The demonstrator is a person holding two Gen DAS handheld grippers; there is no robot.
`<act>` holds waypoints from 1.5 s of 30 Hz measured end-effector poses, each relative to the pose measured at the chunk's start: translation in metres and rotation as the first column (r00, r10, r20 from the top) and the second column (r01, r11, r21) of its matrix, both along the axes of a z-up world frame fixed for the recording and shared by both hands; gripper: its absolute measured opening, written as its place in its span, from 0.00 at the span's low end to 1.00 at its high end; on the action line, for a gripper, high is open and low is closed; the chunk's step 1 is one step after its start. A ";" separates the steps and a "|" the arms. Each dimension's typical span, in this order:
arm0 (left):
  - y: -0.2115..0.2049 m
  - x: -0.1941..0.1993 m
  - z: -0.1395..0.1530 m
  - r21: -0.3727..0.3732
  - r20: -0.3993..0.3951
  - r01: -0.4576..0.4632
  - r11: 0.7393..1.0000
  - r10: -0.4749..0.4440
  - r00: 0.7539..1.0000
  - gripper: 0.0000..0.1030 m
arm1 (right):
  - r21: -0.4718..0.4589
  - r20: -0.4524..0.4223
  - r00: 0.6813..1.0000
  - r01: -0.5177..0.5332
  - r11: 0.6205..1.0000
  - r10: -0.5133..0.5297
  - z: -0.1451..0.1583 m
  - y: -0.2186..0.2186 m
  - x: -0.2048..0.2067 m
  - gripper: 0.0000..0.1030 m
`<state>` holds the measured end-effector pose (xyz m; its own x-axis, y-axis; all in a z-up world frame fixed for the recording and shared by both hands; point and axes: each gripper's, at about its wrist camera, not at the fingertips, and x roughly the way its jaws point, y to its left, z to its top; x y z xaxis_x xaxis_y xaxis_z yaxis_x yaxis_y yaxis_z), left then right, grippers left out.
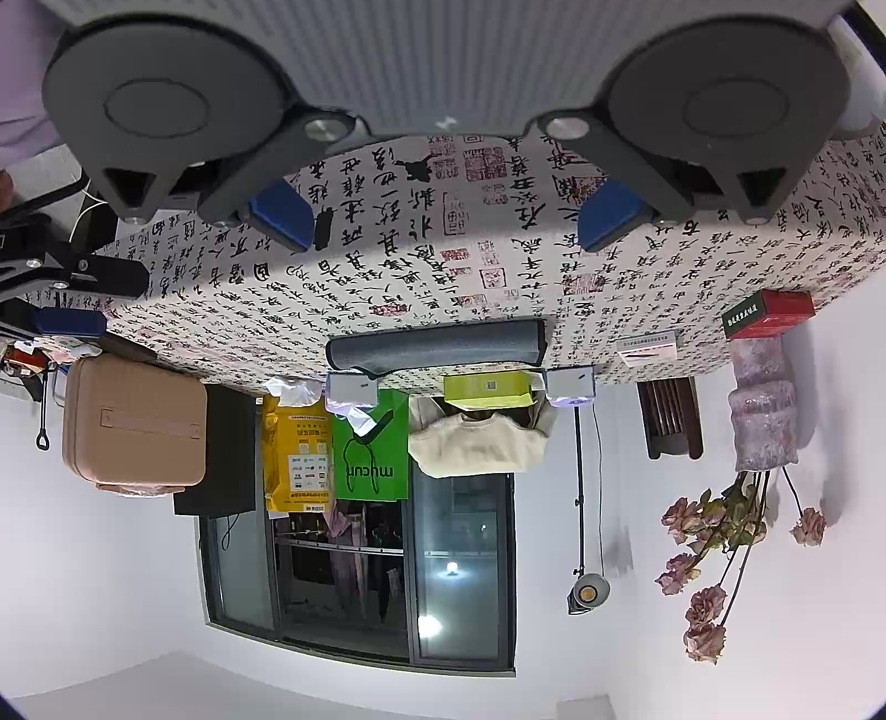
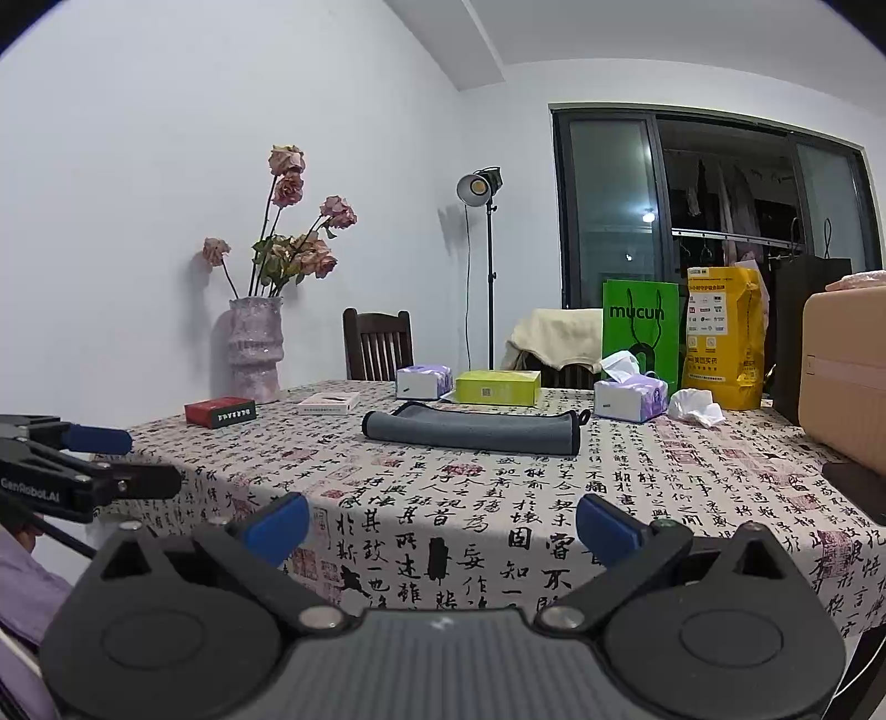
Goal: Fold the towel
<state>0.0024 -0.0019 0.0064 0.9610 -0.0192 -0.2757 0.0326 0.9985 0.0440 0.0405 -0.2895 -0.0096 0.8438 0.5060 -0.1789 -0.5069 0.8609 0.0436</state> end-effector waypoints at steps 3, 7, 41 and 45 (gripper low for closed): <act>0.000 0.000 0.000 0.001 0.000 0.001 1.000 -0.001 1.000 1.00 | 0.000 0.000 1.000 -0.001 1.000 0.001 0.000 0.000 0.000 1.00; 0.000 0.000 0.000 0.001 -0.001 0.001 1.000 -0.001 1.000 1.00 | 0.000 -0.004 1.000 -0.001 1.000 0.001 -0.001 0.001 0.001 1.00; -0.001 0.000 0.000 0.008 0.001 0.002 1.000 -0.002 1.000 1.00 | -0.006 -0.009 1.000 0.005 1.000 -0.005 -0.001 0.002 0.002 1.00; -0.001 0.000 0.002 0.007 -0.002 0.010 1.000 -0.010 1.000 1.00 | -0.006 -0.004 1.000 0.004 1.000 -0.004 0.000 0.002 0.001 1.00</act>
<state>0.0020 -0.0024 0.0083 0.9603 -0.0274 -0.2778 0.0431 0.9978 0.0507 0.0417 -0.2876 -0.0099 0.8451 0.5016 -0.1850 -0.5034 0.8631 0.0407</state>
